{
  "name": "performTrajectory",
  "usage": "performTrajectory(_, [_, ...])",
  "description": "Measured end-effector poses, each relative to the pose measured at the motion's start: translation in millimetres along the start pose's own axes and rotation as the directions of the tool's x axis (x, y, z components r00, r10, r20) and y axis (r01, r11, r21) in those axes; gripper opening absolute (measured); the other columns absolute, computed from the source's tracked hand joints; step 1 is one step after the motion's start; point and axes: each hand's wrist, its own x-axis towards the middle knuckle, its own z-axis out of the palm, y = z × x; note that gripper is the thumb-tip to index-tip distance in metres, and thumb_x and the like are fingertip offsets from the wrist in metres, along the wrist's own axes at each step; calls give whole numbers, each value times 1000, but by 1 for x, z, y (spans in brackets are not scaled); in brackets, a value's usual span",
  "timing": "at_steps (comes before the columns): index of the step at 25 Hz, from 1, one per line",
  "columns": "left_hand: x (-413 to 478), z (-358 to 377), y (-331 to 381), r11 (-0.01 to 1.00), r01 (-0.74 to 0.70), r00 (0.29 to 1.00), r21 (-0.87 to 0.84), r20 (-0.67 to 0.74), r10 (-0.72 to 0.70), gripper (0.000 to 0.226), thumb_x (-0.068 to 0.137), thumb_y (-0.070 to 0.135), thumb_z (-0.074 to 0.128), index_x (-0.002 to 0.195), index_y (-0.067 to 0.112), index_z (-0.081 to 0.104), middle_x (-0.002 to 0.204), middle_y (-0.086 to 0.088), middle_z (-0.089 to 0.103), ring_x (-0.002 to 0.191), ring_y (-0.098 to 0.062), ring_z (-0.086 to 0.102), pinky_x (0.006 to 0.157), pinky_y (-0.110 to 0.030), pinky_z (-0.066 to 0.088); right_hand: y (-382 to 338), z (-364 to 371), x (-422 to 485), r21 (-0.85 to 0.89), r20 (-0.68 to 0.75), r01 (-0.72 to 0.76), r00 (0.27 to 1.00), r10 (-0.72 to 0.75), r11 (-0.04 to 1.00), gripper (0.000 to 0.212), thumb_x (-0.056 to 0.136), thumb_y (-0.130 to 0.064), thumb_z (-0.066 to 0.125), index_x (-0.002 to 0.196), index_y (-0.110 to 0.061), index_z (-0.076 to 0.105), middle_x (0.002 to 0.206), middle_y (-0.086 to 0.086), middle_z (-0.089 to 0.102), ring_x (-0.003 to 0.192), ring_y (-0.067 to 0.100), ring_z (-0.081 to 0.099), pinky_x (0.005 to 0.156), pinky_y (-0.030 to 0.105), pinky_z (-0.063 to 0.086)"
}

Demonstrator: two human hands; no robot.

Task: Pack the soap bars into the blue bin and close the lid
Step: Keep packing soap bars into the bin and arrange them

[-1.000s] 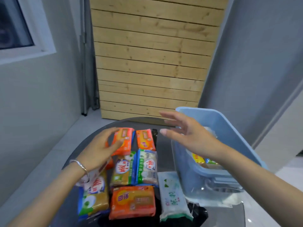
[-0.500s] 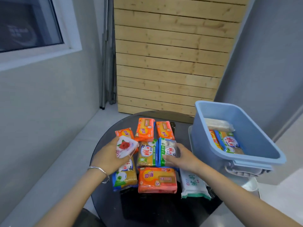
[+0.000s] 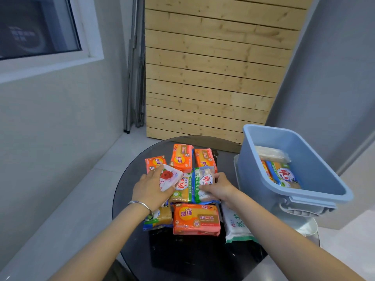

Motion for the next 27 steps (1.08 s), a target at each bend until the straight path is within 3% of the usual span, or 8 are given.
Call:
performTrajectory(5, [2,0,0,1000,3,999,24,37,-4,73,82,58,50,143,27,23,145,1,42,122,-24,47,85,-36,48,-7,-9,-10,-23,-75,18,997,-20,1000,41,79,-7,74,117,-2,59,120,16,67,99,27,69,50,22,53])
performTrajectory(7, [2,-4,2,1000,2,998,14,68,-3,73,82,59,49,142,26,25,144,0,42,123,-24,45,90,-38,47,-17,-16,-21,40,-132,116,985,-110,992,47,77,-3,75,120,-3,56,115,15,68,89,26,71,51,27,56])
performTrajectory(9, [3,-15,12,988,-38,999,-149,0,39,68,83,60,48,139,24,32,144,1,41,128,-20,41,96,-38,44,-30,-26,-36,39,-157,257,956,-248,966,49,75,-3,77,120,-5,56,106,10,71,76,18,71,48,24,56])
performTrajectory(12, [9,-41,50,755,-78,996,-651,-25,81,62,82,55,50,136,24,42,137,3,51,125,-14,49,99,-34,44,-55,-47,-63,43,-130,406,908,-398,913,49,69,-6,82,114,-11,62,99,6,75,81,17,73,67,32,61])
performTrajectory(15, [17,-63,95,391,80,979,-917,147,143,40,84,42,57,114,17,61,100,-1,73,88,-13,70,66,-22,57,-73,-69,-83,52,-20,463,886,-462,885,48,66,-4,83,110,-13,66,97,10,76,83,21,72,78,40,60])
performTrajectory(18, [23,-65,124,334,55,977,-941,119,177,18,82,30,65,91,15,68,76,1,77,67,-10,72,54,-17,55,-81,-99,-90,56,82,491,866,-494,870,44,67,-6,82,106,-16,67,97,11,76,83,20,72,77,37,60])
performTrajectory(22, [27,-45,160,191,57,973,-980,97,211,13,80,23,67,89,14,69,77,0,77,69,-11,72,56,-20,56,-88,-161,-89,-67,204,456,877,-435,887,45,66,-38,73,107,-20,70,97,1,76,86,14,68,78,31,52])
performTrajectory(27, [32,-21,215,113,58,941,-992,92,324,42,64,36,71,97,11,68,88,-3,77,78,-12,72,62,-20,56,-86,-228,-78,-167,353,454,856,-376,876,43,77,-37,71,114,-16,67,111,11,73,99,25,70,85,38,55])
